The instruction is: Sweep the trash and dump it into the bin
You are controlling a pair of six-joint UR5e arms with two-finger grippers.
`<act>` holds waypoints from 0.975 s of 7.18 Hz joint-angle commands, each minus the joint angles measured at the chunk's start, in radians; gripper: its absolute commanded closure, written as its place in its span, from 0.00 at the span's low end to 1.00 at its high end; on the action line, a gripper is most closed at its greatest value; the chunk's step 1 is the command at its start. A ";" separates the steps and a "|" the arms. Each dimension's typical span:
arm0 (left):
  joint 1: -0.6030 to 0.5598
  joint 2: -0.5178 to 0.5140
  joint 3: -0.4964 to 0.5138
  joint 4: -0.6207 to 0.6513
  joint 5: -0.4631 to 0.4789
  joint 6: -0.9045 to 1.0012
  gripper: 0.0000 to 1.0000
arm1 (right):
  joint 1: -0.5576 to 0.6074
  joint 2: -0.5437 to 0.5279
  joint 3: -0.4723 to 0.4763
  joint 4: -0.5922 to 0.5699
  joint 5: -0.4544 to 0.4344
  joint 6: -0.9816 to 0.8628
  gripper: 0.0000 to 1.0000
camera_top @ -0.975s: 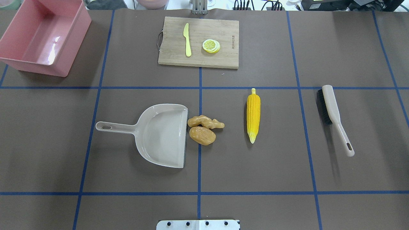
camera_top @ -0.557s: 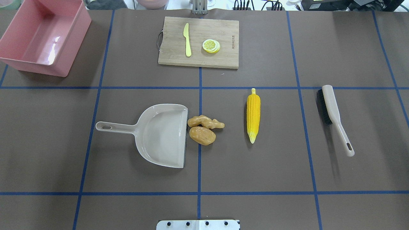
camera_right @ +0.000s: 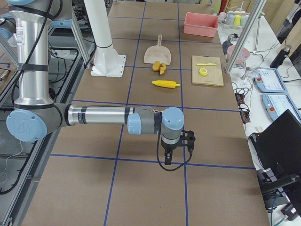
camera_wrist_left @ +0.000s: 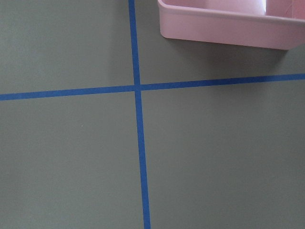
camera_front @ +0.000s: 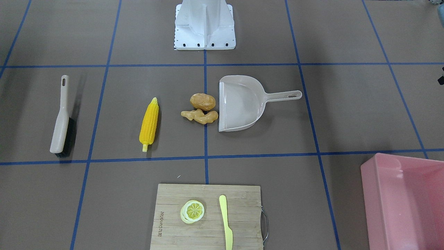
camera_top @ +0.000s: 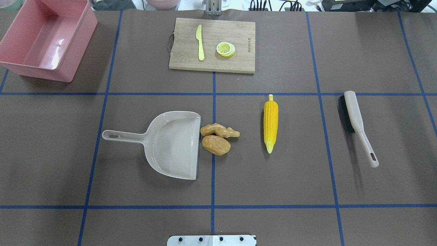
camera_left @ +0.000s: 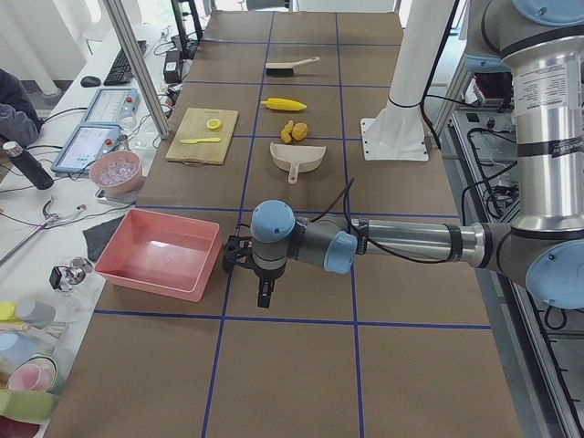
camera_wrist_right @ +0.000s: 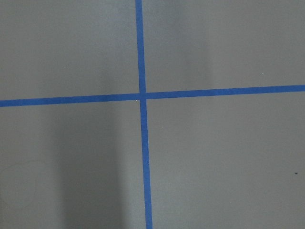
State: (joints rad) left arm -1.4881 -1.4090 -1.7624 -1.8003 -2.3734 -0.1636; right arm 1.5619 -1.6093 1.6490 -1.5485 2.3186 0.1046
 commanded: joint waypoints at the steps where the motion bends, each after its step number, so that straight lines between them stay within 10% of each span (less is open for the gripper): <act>1: 0.003 -0.005 0.006 0.001 0.002 -0.008 0.01 | -0.006 0.037 0.032 0.001 0.013 0.100 0.00; 7: 0.006 -0.028 -0.032 -0.016 -0.001 0.004 0.01 | -0.337 0.065 0.257 -0.001 -0.017 0.492 0.00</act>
State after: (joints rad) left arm -1.4853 -1.4286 -1.7701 -1.8069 -2.3764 -0.1687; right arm 1.3277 -1.5437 1.8383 -1.5488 2.3271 0.4363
